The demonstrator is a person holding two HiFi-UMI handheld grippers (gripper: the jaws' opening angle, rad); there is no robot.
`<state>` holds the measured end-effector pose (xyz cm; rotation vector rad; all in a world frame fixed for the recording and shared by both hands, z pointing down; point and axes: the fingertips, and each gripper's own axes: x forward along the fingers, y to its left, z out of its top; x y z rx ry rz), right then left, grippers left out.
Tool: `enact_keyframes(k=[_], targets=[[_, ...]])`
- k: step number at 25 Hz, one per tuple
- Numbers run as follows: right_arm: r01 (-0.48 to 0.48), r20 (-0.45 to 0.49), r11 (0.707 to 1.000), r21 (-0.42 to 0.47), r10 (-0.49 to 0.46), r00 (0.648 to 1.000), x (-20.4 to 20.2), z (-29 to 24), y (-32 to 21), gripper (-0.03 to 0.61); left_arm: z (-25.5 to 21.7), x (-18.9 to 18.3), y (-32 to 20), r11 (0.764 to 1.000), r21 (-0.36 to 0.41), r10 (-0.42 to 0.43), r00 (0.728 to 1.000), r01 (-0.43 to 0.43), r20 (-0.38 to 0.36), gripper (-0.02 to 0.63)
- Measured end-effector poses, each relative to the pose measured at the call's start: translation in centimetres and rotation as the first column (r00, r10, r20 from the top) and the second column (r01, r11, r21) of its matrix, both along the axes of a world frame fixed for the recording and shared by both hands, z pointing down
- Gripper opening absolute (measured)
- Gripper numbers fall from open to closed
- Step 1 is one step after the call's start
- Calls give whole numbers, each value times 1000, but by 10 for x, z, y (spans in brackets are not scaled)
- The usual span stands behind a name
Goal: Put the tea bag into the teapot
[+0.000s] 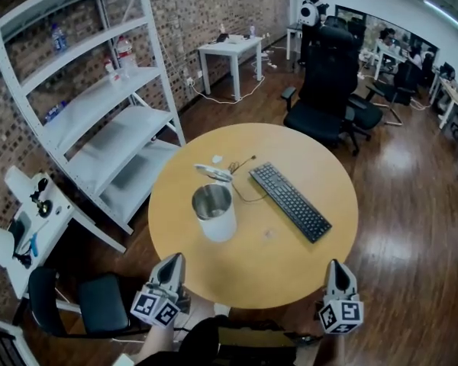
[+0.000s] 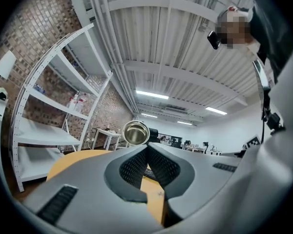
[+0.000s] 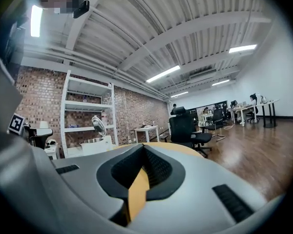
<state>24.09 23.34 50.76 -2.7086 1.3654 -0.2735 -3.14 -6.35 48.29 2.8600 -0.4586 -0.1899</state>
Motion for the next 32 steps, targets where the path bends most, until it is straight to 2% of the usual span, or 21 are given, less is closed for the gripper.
enact_keyframes(k=[5,10,15,16,18,19,24,26,30,32], targets=[[-21,-29,1000,-21,21,999,16,-8,-21,8,-2,19,-31,1000,14,20,1000,-20,-18,-6],[-48,-91,999,14,49,995,24,-31,-58,8,-6,31,-80,1000,16,15,999,-14,-30,-6],[-53,-90,998,37,56,994,23,-38,-96,8,-11,37,-121,1000,18,26,999,-25,-47,-6],[-49,-86,998,43,52,995,22,-37,-103,12,-11,37,-128,1000,18,27,999,-26,-47,-6],[-43,-78,997,57,48,996,19,-33,-117,70,-11,37,-142,999,21,31,999,-30,-40,-6],[-41,-74,997,59,45,996,16,-30,-124,77,-10,36,-148,999,23,32,999,-31,-33,-6],[18,-87,1000,26,-15,996,15,-29,-148,81,-1,34,-162,1000,3,-11,1000,11,-9,-6],[39,-88,999,12,-37,995,23,-30,-151,122,0,33,-161,999,-6,-33,999,33,-6,-6],[83,-79,997,-8,-83,993,39,-26,-158,133,2,36,-148,999,-14,-42,999,42,4,-6],[119,-70,993,-27,-121,990,40,-18,-166,166,7,34,-145,999,-19,-50,999,50,17,-6]])
